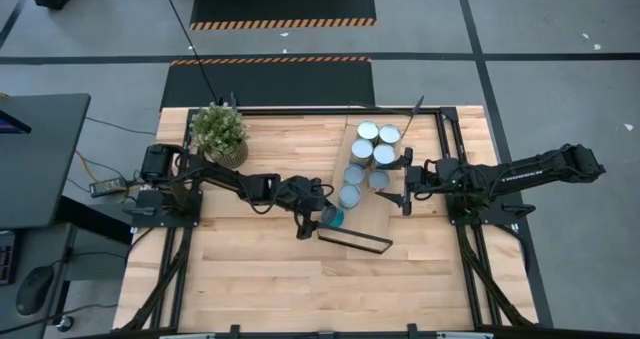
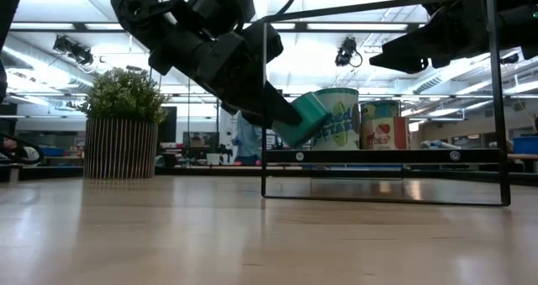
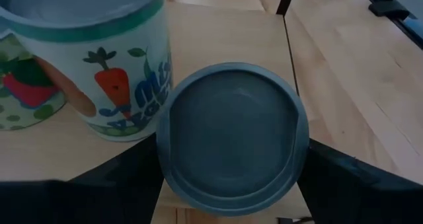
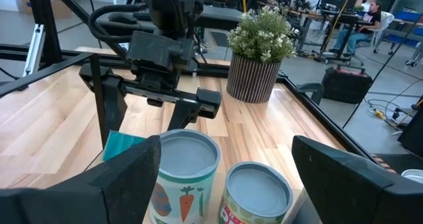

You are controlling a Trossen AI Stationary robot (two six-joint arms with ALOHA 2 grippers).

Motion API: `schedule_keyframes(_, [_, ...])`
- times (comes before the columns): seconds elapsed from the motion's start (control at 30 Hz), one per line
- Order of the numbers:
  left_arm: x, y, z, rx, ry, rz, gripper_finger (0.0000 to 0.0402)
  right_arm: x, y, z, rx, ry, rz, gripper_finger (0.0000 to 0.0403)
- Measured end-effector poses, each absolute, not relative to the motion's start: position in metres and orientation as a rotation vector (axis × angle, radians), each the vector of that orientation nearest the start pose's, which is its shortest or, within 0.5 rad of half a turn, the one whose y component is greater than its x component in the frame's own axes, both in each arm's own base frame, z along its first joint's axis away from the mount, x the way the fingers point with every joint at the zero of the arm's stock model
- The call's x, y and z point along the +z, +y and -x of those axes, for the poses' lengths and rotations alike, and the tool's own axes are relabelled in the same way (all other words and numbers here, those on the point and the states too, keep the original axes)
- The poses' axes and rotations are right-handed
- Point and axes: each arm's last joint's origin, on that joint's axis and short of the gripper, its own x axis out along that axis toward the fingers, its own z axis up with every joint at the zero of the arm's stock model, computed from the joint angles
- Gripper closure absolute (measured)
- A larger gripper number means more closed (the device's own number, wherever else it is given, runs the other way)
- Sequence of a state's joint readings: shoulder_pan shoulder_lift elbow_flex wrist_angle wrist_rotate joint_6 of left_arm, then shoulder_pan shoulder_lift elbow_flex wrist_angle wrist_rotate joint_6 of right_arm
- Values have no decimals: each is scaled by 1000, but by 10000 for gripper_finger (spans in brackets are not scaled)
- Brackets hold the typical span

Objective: Pick and place cans onto a shelf
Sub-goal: Put the canned tuna on the shelf

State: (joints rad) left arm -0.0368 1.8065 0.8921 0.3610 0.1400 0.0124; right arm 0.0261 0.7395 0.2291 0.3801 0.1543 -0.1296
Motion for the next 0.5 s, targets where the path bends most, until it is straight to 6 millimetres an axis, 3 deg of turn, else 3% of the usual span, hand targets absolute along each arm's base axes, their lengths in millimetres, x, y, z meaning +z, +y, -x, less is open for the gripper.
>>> schedule_keyframes(0.5, [151, -34, -358, -111, 569, -119, 85, 201, 0, -164, -119, 142, 144, 54])
